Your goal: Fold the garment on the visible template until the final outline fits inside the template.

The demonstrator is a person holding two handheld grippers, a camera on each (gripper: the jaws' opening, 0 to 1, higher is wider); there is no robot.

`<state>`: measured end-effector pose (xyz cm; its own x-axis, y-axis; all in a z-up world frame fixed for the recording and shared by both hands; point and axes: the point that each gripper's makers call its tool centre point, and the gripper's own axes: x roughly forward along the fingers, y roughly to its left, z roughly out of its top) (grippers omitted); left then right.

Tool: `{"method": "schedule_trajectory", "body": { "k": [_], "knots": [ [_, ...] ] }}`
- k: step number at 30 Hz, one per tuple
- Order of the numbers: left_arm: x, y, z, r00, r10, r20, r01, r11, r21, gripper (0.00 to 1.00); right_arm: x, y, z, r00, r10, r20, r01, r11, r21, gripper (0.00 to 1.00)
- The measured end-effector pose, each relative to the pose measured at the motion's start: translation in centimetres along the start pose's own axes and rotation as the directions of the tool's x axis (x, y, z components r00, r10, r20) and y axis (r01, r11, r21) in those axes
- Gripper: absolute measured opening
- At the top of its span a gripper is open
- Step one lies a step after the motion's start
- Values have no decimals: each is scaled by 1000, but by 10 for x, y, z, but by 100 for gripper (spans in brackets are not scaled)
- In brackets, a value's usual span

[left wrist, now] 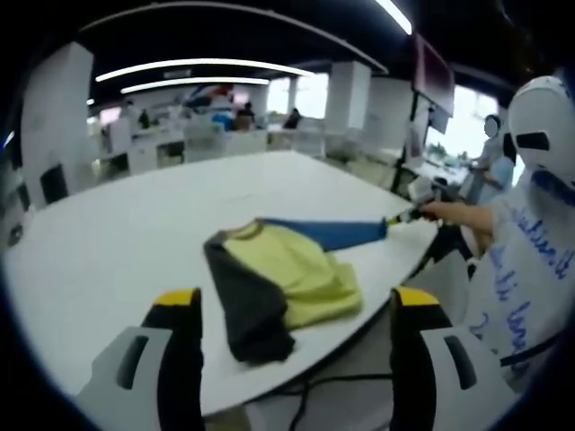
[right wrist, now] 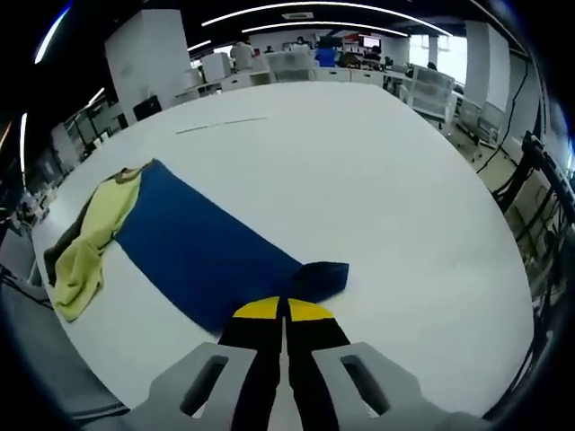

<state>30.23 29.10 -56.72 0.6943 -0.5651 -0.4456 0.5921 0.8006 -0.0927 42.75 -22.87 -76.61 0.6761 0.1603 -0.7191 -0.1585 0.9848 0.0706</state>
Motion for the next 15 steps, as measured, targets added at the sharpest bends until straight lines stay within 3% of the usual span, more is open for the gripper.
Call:
{"method": "schedule_trajectory", "body": {
  "k": [15],
  "knots": [
    [4, -1, 4, 999, -34, 10, 34, 999, 16, 83, -20, -8, -31, 998, -41, -44, 42, 999, 28, 1]
  ]
}}
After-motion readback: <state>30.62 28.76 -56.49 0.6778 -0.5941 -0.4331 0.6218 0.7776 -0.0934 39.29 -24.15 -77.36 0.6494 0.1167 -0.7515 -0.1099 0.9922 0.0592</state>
